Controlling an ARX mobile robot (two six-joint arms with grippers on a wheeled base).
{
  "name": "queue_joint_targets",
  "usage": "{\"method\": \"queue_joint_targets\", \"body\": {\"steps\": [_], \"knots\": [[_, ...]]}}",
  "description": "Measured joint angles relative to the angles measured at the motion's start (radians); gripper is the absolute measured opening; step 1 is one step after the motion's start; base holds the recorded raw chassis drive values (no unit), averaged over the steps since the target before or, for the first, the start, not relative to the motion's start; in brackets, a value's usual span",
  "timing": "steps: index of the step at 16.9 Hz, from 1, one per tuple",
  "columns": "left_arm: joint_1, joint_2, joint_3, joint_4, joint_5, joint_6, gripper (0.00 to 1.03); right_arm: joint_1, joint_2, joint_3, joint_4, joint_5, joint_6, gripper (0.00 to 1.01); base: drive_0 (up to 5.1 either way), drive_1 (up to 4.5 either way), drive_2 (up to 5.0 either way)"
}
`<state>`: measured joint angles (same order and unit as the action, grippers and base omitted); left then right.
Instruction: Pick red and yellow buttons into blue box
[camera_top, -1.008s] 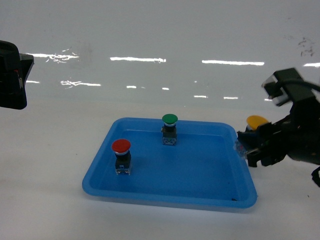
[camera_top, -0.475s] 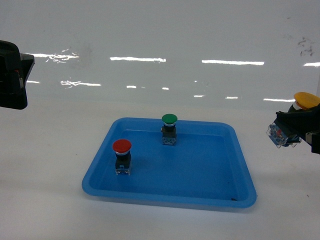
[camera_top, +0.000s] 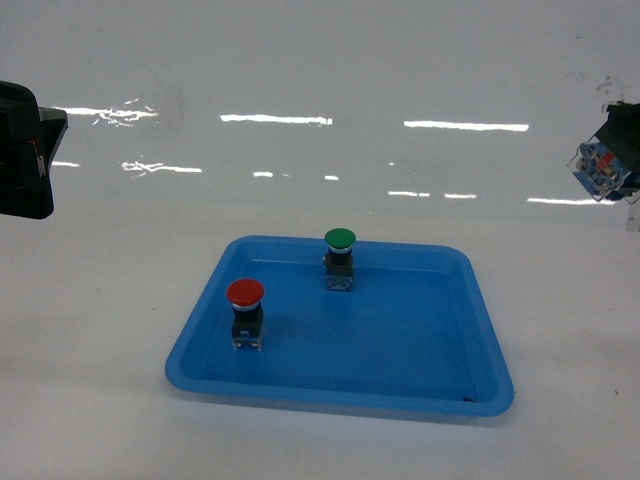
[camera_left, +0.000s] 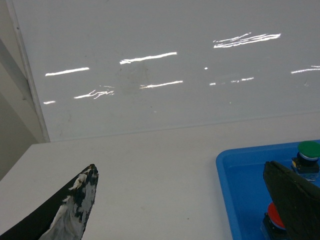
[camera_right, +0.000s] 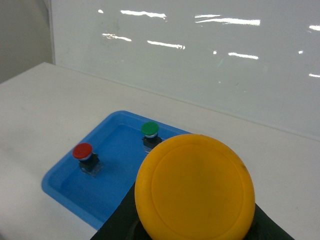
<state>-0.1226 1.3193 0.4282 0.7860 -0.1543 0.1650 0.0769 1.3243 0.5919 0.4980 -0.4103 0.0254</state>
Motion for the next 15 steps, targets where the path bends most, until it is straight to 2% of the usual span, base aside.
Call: {"method": "queue_joint_targets", "body": {"steps": [5, 10, 12, 14, 15], "knots": [[0.000, 0.000, 0.000, 0.000, 0.000, 0.000, 0.98, 0.007, -0.200, -0.063, -0.085, 0.027, 0.081, 0.26, 0.0, 0.00, 0.0], [0.000, 0.000, 0.000, 0.000, 0.000, 0.000, 0.98, 0.027, -0.366, -0.131, -0.170, 0.060, 0.116, 0.26, 0.0, 0.00, 0.0], [0.000, 0.000, 0.000, 0.000, 0.000, 0.000, 0.98, 0.043, -0.422, -0.148, -0.197, 0.063, 0.118, 0.26, 0.0, 0.00, 0.0], [0.000, 0.000, 0.000, 0.000, 0.000, 0.000, 0.98, 0.030, -0.438, -0.150, -0.214, 0.045, 0.120, 0.26, 0.0, 0.00, 0.0], [0.000, 0.000, 0.000, 0.000, 0.000, 0.000, 0.98, 0.019, -0.437, -0.153, -0.217, 0.051, 0.120, 0.26, 0.0, 0.00, 0.0]]}}
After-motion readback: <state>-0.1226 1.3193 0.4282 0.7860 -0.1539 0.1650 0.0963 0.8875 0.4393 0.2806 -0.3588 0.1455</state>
